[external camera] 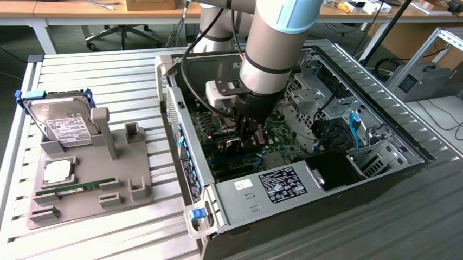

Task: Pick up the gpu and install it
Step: 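Insert the gpu into the slot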

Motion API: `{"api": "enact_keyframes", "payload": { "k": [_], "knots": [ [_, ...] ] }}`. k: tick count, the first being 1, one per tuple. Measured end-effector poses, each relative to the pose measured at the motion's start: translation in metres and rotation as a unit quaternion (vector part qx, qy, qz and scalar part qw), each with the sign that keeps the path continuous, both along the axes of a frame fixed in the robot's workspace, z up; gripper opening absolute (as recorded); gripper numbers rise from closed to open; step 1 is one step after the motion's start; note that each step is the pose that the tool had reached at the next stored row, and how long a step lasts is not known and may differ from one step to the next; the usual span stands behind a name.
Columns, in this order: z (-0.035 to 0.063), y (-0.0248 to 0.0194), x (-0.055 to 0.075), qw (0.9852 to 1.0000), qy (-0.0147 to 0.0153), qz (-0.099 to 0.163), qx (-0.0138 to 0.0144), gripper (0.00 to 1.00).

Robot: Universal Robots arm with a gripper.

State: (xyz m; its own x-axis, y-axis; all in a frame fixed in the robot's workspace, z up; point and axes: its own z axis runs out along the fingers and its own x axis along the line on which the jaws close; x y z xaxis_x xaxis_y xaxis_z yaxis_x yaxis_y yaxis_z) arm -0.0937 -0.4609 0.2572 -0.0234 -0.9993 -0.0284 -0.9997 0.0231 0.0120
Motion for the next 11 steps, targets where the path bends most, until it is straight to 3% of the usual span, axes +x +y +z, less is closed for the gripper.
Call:
{"api": "enact_keyframes", "payload": {
  "k": [11],
  "knots": [
    [-0.0014, 0.0, -0.0001, 1.0, 0.0, 0.0, -0.0001, 0.27]
  ]
}}
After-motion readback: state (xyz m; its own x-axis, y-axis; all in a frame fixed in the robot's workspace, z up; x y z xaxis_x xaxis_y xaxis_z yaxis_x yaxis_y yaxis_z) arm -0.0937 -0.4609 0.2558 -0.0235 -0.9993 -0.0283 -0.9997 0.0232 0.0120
